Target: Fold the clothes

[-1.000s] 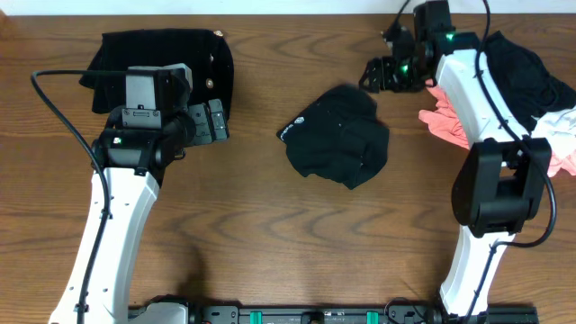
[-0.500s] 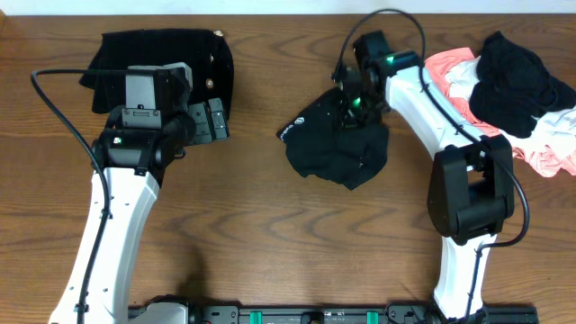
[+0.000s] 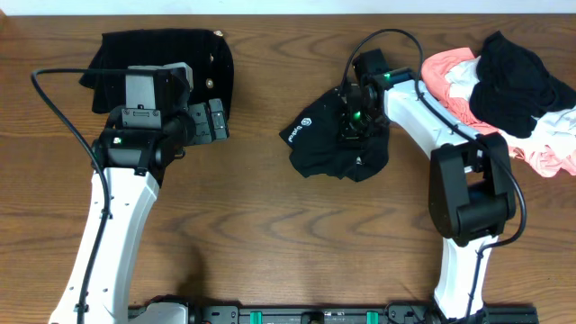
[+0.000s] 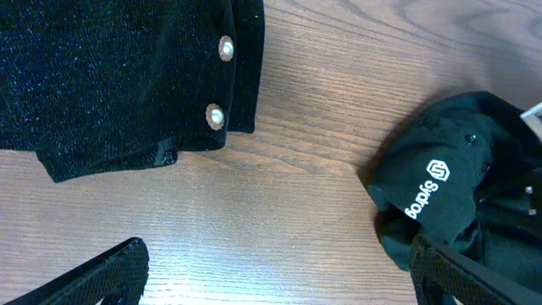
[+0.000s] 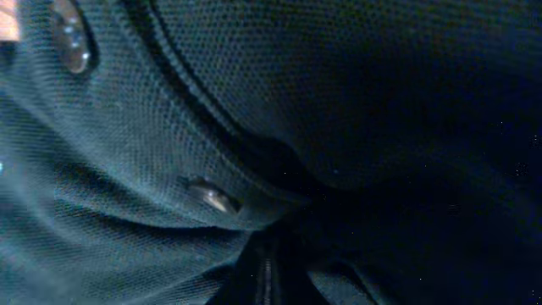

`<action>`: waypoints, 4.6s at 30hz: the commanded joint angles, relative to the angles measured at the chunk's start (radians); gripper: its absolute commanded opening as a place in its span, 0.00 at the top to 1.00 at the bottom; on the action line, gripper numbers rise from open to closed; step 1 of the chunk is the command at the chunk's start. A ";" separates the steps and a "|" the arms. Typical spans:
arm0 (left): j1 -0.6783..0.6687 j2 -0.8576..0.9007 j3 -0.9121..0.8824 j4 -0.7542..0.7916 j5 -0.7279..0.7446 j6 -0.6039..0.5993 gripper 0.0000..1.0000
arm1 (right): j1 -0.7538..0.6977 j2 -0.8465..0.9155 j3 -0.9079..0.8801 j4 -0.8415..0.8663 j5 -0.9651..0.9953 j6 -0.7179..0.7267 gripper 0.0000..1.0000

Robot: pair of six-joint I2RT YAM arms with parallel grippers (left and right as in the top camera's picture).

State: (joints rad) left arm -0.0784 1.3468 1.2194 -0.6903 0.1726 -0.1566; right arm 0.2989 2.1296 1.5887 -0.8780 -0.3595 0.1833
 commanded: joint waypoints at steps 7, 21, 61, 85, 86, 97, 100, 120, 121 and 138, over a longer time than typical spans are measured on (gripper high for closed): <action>0.005 0.006 -0.006 -0.001 -0.008 0.029 0.02 | -0.073 -0.218 0.034 -0.029 -0.090 0.041 0.58; -0.374 0.224 -0.006 0.103 -0.006 0.235 0.02 | -0.337 -0.356 0.034 -0.090 -0.078 -0.088 0.01; -1.004 0.707 0.089 0.523 -0.593 0.318 0.02 | -0.503 -0.356 0.034 -0.104 -0.078 -0.111 0.01; -0.451 0.770 0.096 0.249 0.179 -0.251 0.02 | -0.501 -0.356 0.034 -0.109 -0.077 -0.111 0.01; -0.429 0.770 0.096 0.246 0.237 -0.267 0.02 | -0.500 -0.356 0.034 -0.107 -0.077 -0.111 0.01; -0.418 0.711 0.096 0.241 0.364 -0.166 0.02 | -0.500 -0.355 0.034 -0.103 -0.072 -0.111 0.01; -0.453 0.677 0.096 0.236 0.269 -0.082 0.02 | -0.499 -0.355 0.034 -0.102 -0.071 -0.111 0.01; -0.702 0.662 0.096 0.299 -0.468 0.189 0.02 | -0.496 -0.355 0.034 -0.100 -0.071 -0.111 0.01; -0.708 0.662 0.096 0.309 -0.484 0.199 0.02 | -0.495 -0.355 0.034 -0.100 -0.071 -0.111 0.01; -0.716 0.764 0.094 0.352 -0.533 0.303 0.02 | -0.494 -0.355 0.033 -0.106 -0.071 -0.114 0.01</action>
State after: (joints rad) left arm -0.7979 2.0567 1.3247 -0.3248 -0.3454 0.1192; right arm -0.1951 1.7794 1.6104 -0.9829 -0.4263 0.0895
